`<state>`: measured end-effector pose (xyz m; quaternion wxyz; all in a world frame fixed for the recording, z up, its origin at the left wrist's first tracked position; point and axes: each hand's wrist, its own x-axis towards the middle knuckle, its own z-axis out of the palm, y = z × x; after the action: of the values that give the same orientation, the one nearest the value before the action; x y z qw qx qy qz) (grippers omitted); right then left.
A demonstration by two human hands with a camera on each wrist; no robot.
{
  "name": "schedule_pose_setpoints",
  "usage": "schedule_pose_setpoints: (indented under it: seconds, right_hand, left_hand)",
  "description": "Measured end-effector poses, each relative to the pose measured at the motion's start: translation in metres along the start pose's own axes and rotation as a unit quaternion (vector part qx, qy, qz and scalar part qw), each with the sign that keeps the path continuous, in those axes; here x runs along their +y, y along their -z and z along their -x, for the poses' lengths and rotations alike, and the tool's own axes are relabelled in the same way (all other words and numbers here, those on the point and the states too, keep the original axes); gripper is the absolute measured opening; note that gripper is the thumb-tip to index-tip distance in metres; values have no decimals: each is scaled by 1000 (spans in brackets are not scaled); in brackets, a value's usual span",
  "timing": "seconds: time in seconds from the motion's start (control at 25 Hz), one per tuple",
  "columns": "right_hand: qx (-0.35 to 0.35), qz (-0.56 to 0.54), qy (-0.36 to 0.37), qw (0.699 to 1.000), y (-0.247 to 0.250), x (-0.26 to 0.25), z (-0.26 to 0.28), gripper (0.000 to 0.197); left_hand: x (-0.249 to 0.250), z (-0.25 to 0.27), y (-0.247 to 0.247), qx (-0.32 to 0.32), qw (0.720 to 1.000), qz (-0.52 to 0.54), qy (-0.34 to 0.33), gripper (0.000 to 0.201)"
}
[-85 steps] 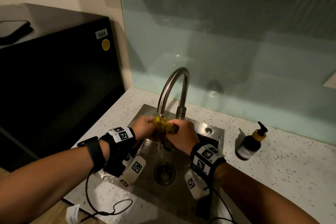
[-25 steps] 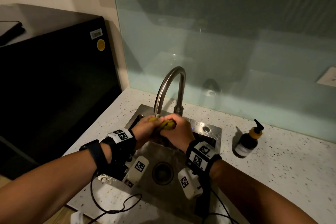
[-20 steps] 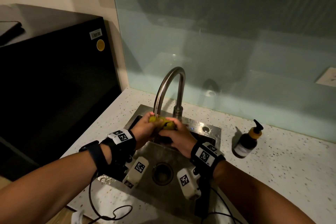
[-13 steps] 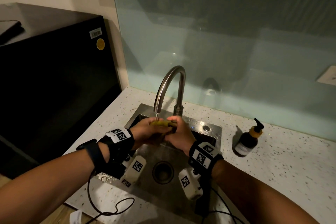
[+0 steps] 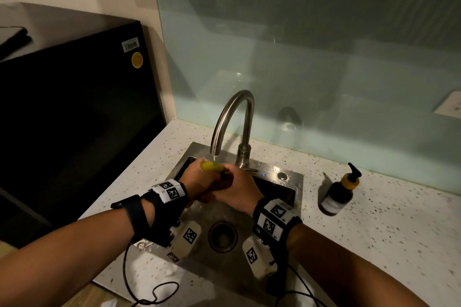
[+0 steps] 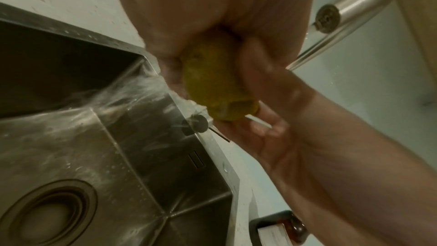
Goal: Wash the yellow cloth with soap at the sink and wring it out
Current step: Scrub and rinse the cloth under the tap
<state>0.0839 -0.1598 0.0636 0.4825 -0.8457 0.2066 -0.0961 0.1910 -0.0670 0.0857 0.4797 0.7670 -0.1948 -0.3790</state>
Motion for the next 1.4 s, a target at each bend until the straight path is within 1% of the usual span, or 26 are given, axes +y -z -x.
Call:
schedule_pose_setpoints:
  seconds: [0.08,0.12,0.16,0.24,0.28,0.32,0.4,0.44,0.48,0.56,0.6,0.64,0.72,0.76,0.8,0.84,0.92,0.96,1.04,1.08,1.12,1.2,1.32,1.36,1.4]
  right_hand:
    - [22,10,7,1000,-6,-5,1,61]
    - [26,18,9,999,-7,-7,1,54]
    - [29,29,11,999,-5,-8,1,44]
    - [29,63,22,997,-1,-10,3,24]
    - [33,77,30,996,1,-9,4,19]
    - [40,87,36,995,2,-9,4,15]
    - [54,104,45,992,6,-7,3,7]
    - [59,112,49,991,10,-5,2,5]
    - [64,116,49,990,14,-3,1,6]
    - [62,104,62,991,21,-3,2,8]
    - [54,91,72,992,22,-3,2,18]
    - [36,72,78,994,22,-2,2,33]
    - [0,42,71,997,19,-3,2,59]
    - [-7,43,68,997,16,-3,2,64]
    - [-5,55,68,996,14,-1,0,61]
    - [5,73,69,995,13,1,-1,51]
    - [30,101,71,992,14,3,-2,24]
    - [40,106,76,991,15,4,-1,17]
    - [54,98,99,989,16,4,-2,11]
    - [58,89,115,988,17,4,-3,10]
    - [59,81,130,986,16,4,-4,11]
    - [51,75,140,986,15,1,-4,23]
    - [55,82,120,988,15,-5,-2,57]
    - [61,76,112,989,14,-7,-1,67]
    - [58,64,106,991,12,-8,-1,74]
  left_hand:
    - [3,0,-2,7,999,-33,9,32]
    - [4,-1,-1,2,999,-41,7,36]
    - [6,0,0,-13,999,-51,6,35]
    - [9,4,4,-62,997,-44,-11,18]
    - [10,6,6,-87,996,-24,-16,12]
    - [11,9,8,-105,994,-5,-13,16]
    - [8,9,14,-144,989,33,4,36]
    - [6,8,18,-155,987,39,10,43]
    - [6,10,21,-166,986,29,9,46]
    - [6,11,28,-183,983,-32,-13,45]
    - [6,10,30,-180,981,-64,-25,43]
    - [7,11,30,-174,981,-76,-34,38]
    - [10,13,25,-153,984,-68,-51,21]
    - [10,12,23,-140,986,-72,-60,17]
    - [10,12,20,-136,986,-76,-65,16]
    - [10,13,18,-141,984,-79,-73,16]
    - [10,15,17,-161,982,-75,-70,14]
    - [9,16,19,-172,980,-75,-61,15]
    - [7,14,25,-179,981,-60,-33,51]
    - [7,12,27,-177,983,-39,-21,63]
    - [8,10,28,-175,984,-15,-23,65]
    - [10,10,26,-173,984,15,-40,48]
    - [10,13,18,-136,988,26,-66,18]
    - [9,14,15,-121,990,37,-67,11]
    - [10,16,11,-110,990,53,-68,8]
